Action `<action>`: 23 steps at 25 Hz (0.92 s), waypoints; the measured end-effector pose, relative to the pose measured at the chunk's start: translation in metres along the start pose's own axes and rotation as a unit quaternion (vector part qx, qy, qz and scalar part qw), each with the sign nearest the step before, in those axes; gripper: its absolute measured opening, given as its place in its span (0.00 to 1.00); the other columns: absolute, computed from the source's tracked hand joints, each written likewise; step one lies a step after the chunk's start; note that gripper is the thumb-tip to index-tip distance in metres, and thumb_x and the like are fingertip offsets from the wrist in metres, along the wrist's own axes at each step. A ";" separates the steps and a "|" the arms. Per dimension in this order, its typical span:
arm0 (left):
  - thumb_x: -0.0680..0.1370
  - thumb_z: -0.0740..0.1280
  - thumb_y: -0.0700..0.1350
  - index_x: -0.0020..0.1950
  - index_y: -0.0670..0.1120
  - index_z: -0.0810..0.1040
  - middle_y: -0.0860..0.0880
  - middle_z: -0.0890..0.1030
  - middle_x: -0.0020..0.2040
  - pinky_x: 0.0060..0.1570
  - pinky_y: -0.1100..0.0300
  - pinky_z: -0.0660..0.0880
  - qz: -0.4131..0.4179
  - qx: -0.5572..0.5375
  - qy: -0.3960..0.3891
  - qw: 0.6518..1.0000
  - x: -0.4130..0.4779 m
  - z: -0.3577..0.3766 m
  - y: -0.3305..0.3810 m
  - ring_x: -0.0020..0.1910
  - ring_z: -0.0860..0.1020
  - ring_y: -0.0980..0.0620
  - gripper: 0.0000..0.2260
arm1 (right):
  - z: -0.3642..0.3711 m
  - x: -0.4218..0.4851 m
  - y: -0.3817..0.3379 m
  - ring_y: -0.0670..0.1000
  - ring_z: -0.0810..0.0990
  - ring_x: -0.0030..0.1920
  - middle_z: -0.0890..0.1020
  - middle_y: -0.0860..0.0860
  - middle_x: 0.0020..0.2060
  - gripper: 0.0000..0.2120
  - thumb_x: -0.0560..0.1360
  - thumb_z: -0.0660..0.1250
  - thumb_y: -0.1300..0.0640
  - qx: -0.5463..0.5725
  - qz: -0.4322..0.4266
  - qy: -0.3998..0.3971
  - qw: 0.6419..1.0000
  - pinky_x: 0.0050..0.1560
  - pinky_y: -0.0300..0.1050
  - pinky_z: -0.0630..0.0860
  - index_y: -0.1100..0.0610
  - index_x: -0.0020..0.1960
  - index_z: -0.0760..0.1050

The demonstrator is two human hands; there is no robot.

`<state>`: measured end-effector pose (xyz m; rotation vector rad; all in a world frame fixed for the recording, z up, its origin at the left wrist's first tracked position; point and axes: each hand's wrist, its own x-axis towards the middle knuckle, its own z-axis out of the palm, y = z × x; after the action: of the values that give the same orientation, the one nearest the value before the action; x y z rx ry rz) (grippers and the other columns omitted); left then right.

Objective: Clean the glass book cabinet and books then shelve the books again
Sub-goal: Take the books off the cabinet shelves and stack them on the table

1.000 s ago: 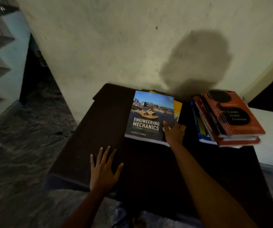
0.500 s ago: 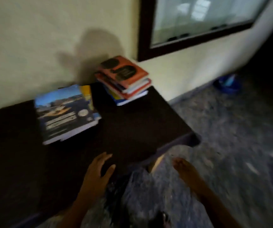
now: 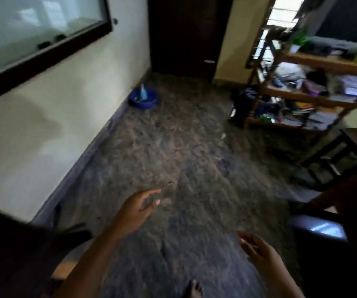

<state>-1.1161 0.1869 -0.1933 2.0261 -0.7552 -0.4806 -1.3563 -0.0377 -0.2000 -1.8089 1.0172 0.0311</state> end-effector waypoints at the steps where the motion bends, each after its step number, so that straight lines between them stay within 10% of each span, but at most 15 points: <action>1: 0.67 0.59 0.63 0.58 0.53 0.76 0.53 0.78 0.56 0.55 0.81 0.63 0.009 -0.006 -0.010 1.000 0.033 0.017 0.012 0.54 0.71 0.72 0.24 | -0.023 0.018 0.000 0.32 0.78 0.36 0.82 0.49 0.41 0.07 0.74 0.67 0.59 -0.012 0.002 0.014 1.000 0.37 0.28 0.71 0.47 0.45 0.77; 9: 0.65 0.61 0.65 0.51 0.80 0.68 0.77 0.75 0.50 0.54 0.76 0.68 -0.096 -0.040 0.005 0.995 0.200 0.064 -0.017 0.52 0.74 0.74 0.16 | -0.084 0.253 -0.090 0.38 0.77 0.43 0.79 0.44 0.47 0.08 0.77 0.65 0.57 -0.096 -0.069 -0.058 0.991 0.40 0.23 0.69 0.45 0.52 0.72; 15: 0.77 0.67 0.40 0.60 0.44 0.75 0.44 0.77 0.60 0.55 0.64 0.67 -0.207 -0.124 0.192 0.951 0.371 -0.014 -0.061 0.61 0.74 0.51 0.12 | -0.041 0.468 -0.276 0.43 0.78 0.48 0.79 0.45 0.47 0.11 0.73 0.67 0.47 -0.057 -0.188 -0.146 0.970 0.50 0.42 0.76 0.45 0.54 0.74; 23: 0.79 0.63 0.47 0.65 0.47 0.74 0.49 0.75 0.65 0.61 0.61 0.66 -0.140 0.005 0.353 0.925 0.618 -0.196 -0.032 0.64 0.72 0.50 0.15 | 0.026 0.687 -0.530 0.44 0.77 0.47 0.78 0.48 0.50 0.08 0.78 0.62 0.56 -0.030 -0.330 -0.250 0.910 0.49 0.39 0.73 0.43 0.51 0.71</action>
<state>-0.5337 -0.0958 -0.1455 2.1137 -0.0247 0.1175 -0.5612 -0.3765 -0.1221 -1.9762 0.0207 0.1044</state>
